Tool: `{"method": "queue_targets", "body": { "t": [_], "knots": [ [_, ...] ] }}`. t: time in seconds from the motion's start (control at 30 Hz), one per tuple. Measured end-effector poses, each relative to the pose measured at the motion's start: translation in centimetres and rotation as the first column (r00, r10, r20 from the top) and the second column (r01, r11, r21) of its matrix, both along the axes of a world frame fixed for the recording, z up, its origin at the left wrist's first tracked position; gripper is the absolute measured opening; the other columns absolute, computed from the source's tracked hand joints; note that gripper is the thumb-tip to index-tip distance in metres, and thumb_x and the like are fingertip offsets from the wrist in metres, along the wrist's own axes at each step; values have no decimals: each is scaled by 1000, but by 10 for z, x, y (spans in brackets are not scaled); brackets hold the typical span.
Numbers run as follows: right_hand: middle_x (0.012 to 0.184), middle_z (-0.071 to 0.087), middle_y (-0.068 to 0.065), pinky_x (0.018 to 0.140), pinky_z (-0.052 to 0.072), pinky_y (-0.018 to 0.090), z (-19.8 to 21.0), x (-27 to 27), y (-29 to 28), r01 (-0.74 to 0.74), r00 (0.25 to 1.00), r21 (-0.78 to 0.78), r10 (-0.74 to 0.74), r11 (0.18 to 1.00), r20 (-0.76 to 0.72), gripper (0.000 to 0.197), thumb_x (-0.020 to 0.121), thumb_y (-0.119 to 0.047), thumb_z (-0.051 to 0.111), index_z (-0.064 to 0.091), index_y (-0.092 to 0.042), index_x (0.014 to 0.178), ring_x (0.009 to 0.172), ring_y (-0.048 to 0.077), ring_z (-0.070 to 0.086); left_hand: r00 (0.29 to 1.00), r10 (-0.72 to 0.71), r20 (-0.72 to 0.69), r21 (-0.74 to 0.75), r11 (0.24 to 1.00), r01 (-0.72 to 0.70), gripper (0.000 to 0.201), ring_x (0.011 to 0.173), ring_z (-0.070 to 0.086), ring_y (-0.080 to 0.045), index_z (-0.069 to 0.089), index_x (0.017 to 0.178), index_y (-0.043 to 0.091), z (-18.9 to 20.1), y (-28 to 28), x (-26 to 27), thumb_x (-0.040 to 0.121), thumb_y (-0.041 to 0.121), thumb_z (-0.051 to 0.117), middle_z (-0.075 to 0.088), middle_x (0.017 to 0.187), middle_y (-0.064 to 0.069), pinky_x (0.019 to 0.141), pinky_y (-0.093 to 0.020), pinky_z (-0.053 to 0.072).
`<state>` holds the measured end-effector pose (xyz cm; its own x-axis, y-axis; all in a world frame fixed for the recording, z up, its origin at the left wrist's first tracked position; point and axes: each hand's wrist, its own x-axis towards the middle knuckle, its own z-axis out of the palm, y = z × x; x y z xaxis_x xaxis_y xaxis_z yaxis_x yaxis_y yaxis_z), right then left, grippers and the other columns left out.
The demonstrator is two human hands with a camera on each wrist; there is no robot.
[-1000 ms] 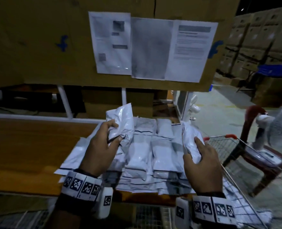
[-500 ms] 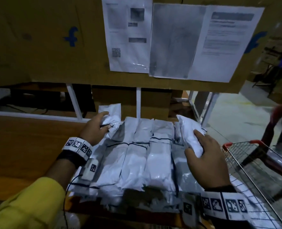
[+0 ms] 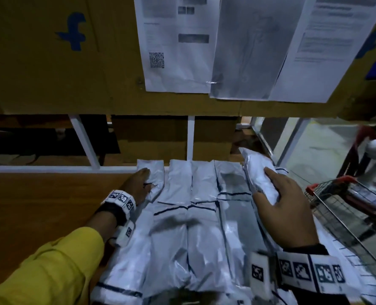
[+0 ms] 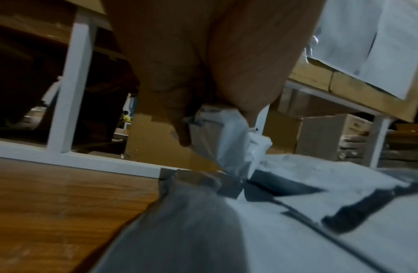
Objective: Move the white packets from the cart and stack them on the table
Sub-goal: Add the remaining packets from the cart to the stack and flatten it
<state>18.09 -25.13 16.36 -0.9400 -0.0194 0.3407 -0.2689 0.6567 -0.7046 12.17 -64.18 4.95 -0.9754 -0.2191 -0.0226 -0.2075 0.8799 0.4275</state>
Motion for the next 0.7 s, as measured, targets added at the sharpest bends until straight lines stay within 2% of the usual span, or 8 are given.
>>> {"method": "queue_targets", "body": {
  "t": [0.1, 0.2, 0.27, 0.37, 0.47, 0.6, 0.63, 0.7],
  "knots": [
    [137, 56, 5, 94, 38, 31, -5, 0, -17, 23, 1000, 18, -23, 1000, 21, 66, 79, -40, 54, 53, -23, 143, 124, 24, 52, 983, -110, 148, -66, 991, 120, 57, 147, 33, -29, 35, 154, 8, -11, -1, -4, 104, 30, 51, 29, 162, -12, 117, -34, 30],
    [140, 55, 4, 98, 38, 31, -7, -1, -28, 46, 999, 28, -47, 999, 15, 69, 78, -43, 54, 53, -22, 143, 127, 23, 52, 961, -160, 227, 11, 987, 162, 57, 149, 28, -28, 33, 156, 16, -14, -1, -7, 104, 31, 51, 22, 165, -8, 118, -34, 31],
    [139, 56, 4, 97, 36, 29, -5, 1, -33, 70, 997, 36, -71, 997, 24, 69, 77, -42, 54, 53, -22, 143, 126, 23, 51, 952, -190, 240, 31, 982, 188, 59, 148, 32, -28, 35, 155, 21, -18, -2, -7, 101, 34, 56, 22, 165, -8, 118, -35, 32],
    [134, 57, 4, 95, 35, 30, -1, 3, -38, 86, 996, 19, -87, 996, 20, 63, 80, -38, 57, 54, -24, 141, 124, 23, 52, 951, -224, 214, 66, 975, 214, 67, 142, 42, -25, 40, 152, 30, -17, -7, -4, 93, 50, 64, 25, 164, -6, 116, -28, 33],
    [135, 56, 4, 95, 36, 32, 0, 4, -35, 93, 995, 28, -94, 995, 18, 57, 87, -26, 66, 53, -24, 142, 125, 23, 51, 945, -230, 234, 35, 973, 228, 72, 144, 39, -24, 42, 151, 34, -8, -13, -5, 87, 58, 68, 28, 163, -2, 115, -26, 31],
    [137, 54, 5, 99, 38, 36, 4, 6, -23, 123, 991, 53, -125, 991, 49, 66, 82, -42, 57, 51, -23, 145, 126, 24, 49, 956, -194, 220, 14, 981, 195, 63, 147, 33, -19, 45, 150, 25, 9, -12, -12, 93, 37, 68, 34, 161, 3, 117, -25, 28],
    [137, 54, 6, 100, 38, 36, 6, 5, -17, 128, 991, 54, -130, 990, 41, 66, 81, -42, 57, 51, -22, 145, 126, 25, 50, 961, -184, 208, 21, 983, 184, 59, 144, 37, -17, 48, 148, 21, 14, -12, -13, 93, 30, 68, 39, 157, 4, 111, -20, 33],
    [138, 54, 8, 102, 38, 37, 8, -1, -4, 148, 988, 50, -149, 988, 34, 59, 88, -34, 64, 51, -20, 144, 127, 26, 49, 978, -138, 159, 37, 990, 134, 49, 133, 50, -18, 55, 141, 19, 30, -7, -11, 94, 23, 68, 53, 141, 5, 87, -8, 42]
  ]
}}
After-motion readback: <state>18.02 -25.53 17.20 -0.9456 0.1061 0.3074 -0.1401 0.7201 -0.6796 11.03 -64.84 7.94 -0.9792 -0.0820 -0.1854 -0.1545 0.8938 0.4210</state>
